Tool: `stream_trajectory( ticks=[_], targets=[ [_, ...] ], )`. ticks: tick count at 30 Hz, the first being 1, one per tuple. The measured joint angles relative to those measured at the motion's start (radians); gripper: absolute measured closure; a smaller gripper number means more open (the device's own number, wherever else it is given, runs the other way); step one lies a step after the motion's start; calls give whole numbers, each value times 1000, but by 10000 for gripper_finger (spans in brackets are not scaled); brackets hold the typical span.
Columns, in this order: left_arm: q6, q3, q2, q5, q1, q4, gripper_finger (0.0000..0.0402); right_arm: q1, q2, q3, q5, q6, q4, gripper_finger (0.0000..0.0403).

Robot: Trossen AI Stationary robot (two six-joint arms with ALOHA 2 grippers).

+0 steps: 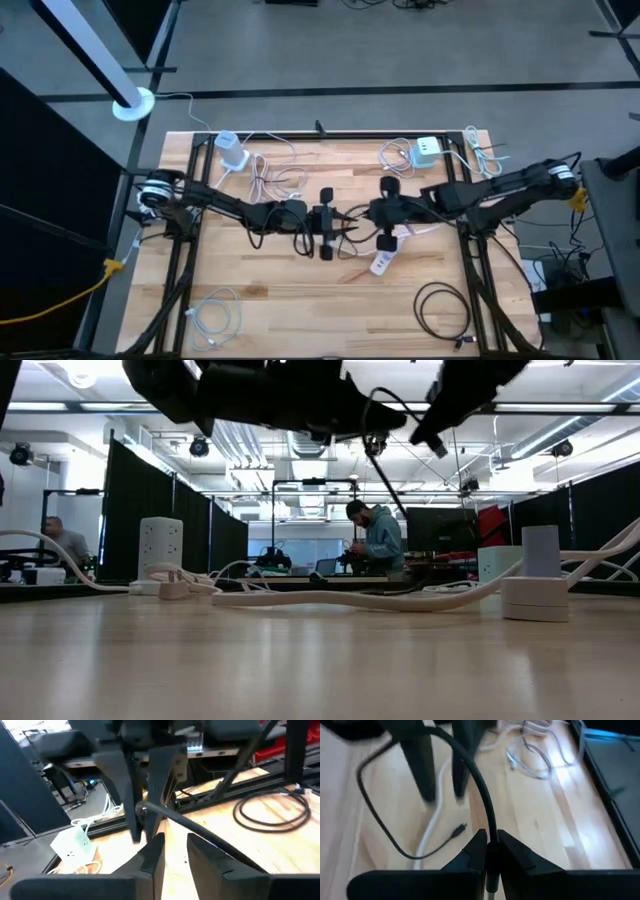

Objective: Insert USB
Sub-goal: Insert the left black charger cable into the purple charger adapter

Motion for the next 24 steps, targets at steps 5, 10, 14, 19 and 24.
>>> stream_trajectory(
  ticks=[5, 10, 14, 19, 24],
  targets=[
    [-67, -7, -39, -2, 1, -198, 296, 131, -78, -85, 138, 168, -1, 384],
    [-189, -44, -41, -5, 0, -197, 282, 307, -124, -182, 324, 382, -13, 384],
    [-275, -84, -24, -9, -17, -109, 288, 458, -135, -245, 480, 548, -14, 384],
    [-339, -111, 12, -9, -64, 87, 302, 629, -118, -316, 657, 730, -4, 384],
    [-340, -111, 37, -9, -114, 222, 314, 731, -87, -378, 825, 883, 3, 384]
  ],
)
